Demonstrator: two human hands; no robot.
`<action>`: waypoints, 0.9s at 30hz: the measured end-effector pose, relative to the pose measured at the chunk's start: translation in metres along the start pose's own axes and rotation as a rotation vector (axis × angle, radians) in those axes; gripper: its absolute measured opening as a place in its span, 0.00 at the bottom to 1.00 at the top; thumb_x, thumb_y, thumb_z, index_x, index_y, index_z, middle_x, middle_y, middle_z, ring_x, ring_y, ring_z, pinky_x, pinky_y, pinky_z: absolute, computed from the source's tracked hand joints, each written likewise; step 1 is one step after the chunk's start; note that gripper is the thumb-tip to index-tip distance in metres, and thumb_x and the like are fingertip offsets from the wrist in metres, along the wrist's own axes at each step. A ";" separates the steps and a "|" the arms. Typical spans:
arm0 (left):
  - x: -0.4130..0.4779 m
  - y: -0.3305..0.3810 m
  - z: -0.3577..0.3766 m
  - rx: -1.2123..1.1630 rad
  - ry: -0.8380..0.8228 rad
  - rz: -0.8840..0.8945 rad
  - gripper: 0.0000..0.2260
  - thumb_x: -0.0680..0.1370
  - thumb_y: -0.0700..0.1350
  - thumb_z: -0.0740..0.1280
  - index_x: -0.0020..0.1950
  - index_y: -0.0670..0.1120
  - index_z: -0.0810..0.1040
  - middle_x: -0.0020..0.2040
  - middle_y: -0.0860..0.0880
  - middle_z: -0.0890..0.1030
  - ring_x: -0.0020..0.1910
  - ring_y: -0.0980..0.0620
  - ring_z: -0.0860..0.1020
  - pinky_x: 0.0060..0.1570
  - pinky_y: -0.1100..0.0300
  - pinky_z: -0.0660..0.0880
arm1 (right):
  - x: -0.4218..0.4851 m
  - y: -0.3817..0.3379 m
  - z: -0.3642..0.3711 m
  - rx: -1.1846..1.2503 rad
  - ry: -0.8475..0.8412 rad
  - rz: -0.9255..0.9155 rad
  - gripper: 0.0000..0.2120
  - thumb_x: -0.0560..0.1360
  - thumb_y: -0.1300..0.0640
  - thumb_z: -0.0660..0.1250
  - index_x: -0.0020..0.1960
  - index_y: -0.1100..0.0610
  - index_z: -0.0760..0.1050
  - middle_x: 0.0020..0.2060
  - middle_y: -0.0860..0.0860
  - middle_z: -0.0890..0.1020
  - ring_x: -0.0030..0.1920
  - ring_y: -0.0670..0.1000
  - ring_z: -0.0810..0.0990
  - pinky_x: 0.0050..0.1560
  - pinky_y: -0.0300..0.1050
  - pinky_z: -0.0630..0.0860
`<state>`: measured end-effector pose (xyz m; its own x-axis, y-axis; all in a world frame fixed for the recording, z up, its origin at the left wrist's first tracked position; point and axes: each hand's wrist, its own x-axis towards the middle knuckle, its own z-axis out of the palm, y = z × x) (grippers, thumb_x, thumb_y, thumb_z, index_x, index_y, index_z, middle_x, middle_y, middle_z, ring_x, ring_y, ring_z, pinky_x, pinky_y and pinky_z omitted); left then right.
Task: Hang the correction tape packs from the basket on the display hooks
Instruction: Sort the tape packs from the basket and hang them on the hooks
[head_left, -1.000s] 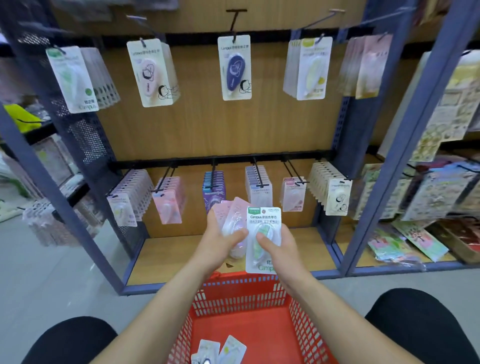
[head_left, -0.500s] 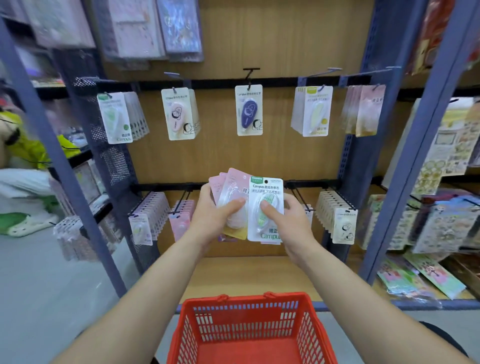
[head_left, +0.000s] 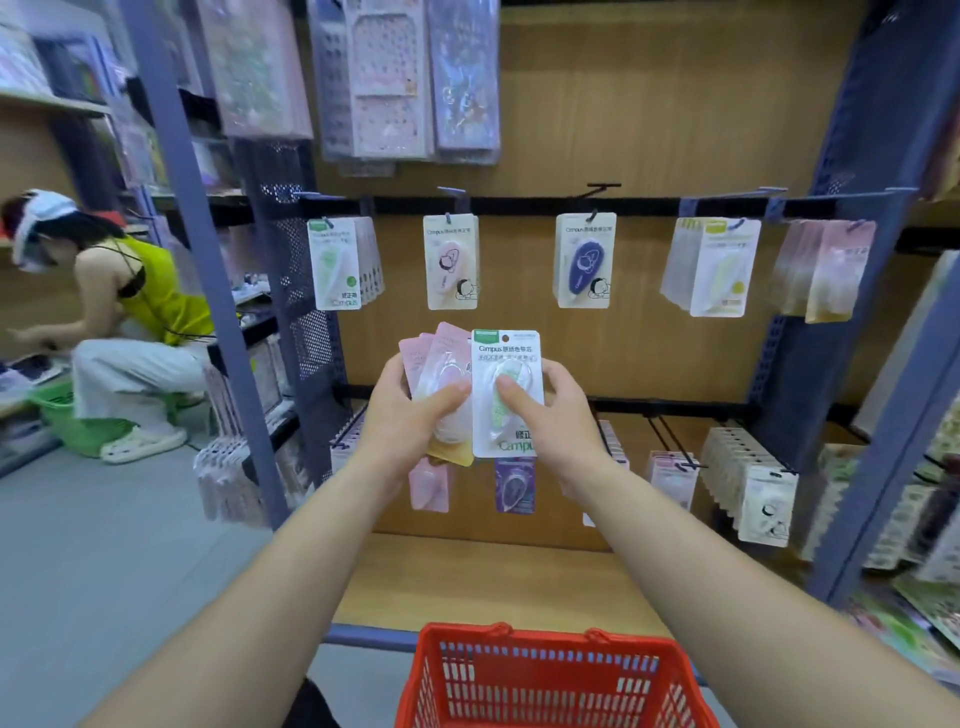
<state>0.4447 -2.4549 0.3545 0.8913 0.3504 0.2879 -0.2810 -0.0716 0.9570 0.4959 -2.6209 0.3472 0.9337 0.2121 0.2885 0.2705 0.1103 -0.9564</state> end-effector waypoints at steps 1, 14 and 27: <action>0.004 0.000 -0.009 0.011 0.020 0.009 0.22 0.75 0.40 0.76 0.67 0.48 0.75 0.57 0.49 0.85 0.52 0.49 0.86 0.45 0.52 0.83 | 0.004 -0.001 0.009 -0.012 -0.009 -0.013 0.13 0.78 0.52 0.73 0.60 0.47 0.76 0.53 0.46 0.85 0.50 0.46 0.86 0.47 0.47 0.85; 0.086 -0.001 -0.147 0.098 0.272 0.060 0.22 0.75 0.42 0.77 0.67 0.49 0.76 0.57 0.51 0.84 0.54 0.51 0.84 0.51 0.54 0.80 | 0.136 -0.017 0.162 -0.021 -0.107 0.033 0.15 0.81 0.61 0.64 0.65 0.51 0.69 0.53 0.47 0.81 0.49 0.44 0.81 0.39 0.35 0.78; 0.142 -0.008 -0.192 0.090 0.335 0.072 0.21 0.75 0.42 0.77 0.65 0.49 0.76 0.55 0.51 0.85 0.52 0.51 0.84 0.45 0.59 0.78 | 0.232 -0.012 0.225 -0.099 -0.101 -0.137 0.17 0.80 0.55 0.69 0.65 0.43 0.70 0.60 0.47 0.83 0.56 0.49 0.84 0.54 0.54 0.84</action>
<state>0.5052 -2.2254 0.3806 0.6998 0.6275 0.3415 -0.2927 -0.1841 0.9383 0.6562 -2.3547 0.4360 0.8597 0.2984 0.4146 0.4199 0.0495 -0.9062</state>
